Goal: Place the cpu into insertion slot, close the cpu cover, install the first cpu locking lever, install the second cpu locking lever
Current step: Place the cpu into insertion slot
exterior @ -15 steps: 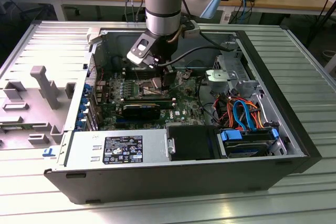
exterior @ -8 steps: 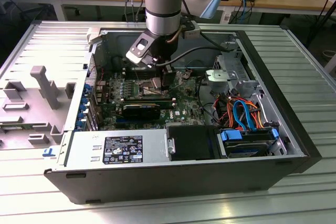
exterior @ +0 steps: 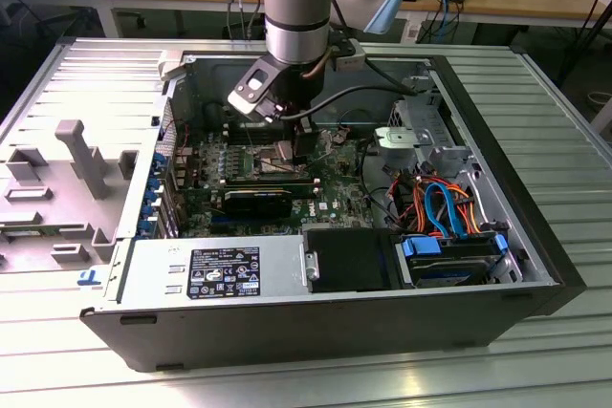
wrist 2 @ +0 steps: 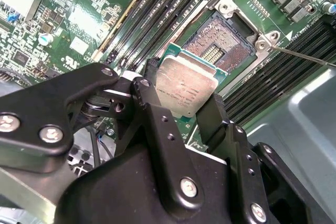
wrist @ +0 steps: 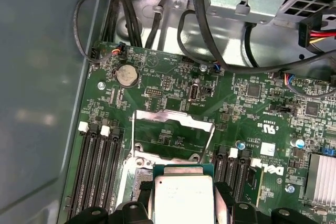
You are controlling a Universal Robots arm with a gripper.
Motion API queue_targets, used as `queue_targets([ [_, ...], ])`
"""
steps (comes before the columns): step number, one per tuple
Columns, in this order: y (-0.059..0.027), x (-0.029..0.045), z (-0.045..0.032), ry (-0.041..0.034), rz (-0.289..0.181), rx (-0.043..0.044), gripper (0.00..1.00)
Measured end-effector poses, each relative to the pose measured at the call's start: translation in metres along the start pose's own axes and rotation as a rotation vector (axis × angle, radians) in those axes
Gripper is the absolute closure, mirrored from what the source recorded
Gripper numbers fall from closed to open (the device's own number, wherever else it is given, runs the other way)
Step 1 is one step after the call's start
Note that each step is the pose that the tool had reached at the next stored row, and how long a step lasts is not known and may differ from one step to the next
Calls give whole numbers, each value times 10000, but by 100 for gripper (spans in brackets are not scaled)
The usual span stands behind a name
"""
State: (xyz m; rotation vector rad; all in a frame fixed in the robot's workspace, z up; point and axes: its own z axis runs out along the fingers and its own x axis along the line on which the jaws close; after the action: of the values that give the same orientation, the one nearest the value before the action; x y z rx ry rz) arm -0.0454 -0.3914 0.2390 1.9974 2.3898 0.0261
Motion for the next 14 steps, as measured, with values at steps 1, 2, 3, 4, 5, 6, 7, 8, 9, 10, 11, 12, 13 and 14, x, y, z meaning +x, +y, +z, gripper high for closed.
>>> queue_targets([
  [1, 0, 0, 0, -1, 35, 1, 45],
  [2, -1, 0, 0, -3, 83, 1, 45],
  [3, -1, 1, 0, -3, 110, 1, 45],
  [4, -1, 1, 0, -4, 147, 2, 45],
  [5, -2, 3, 0, -5, 182, 2, 45],
  [6, -1, 8, 0, -7, 220, 2, 45],
  [7, 0, 14, 0, -10, 265, 3, 45],
  [8, 1, 23, 0, -12, 290, 4, 45],
  [9, 2, 31, 0, -13, 308, 4, 45],
  [10, 3, 42, 0, -15, 333, 5, 45],
  [11, 3, 49, 0, -16, 363, 5, 45],
  [12, 2, 54, 0, -17, 390, 5, 45],
  [13, 1, 59, -1, -18, 442, 5, 45],
  [14, -6, 63, -1, -20, 519, 6, 45],
])
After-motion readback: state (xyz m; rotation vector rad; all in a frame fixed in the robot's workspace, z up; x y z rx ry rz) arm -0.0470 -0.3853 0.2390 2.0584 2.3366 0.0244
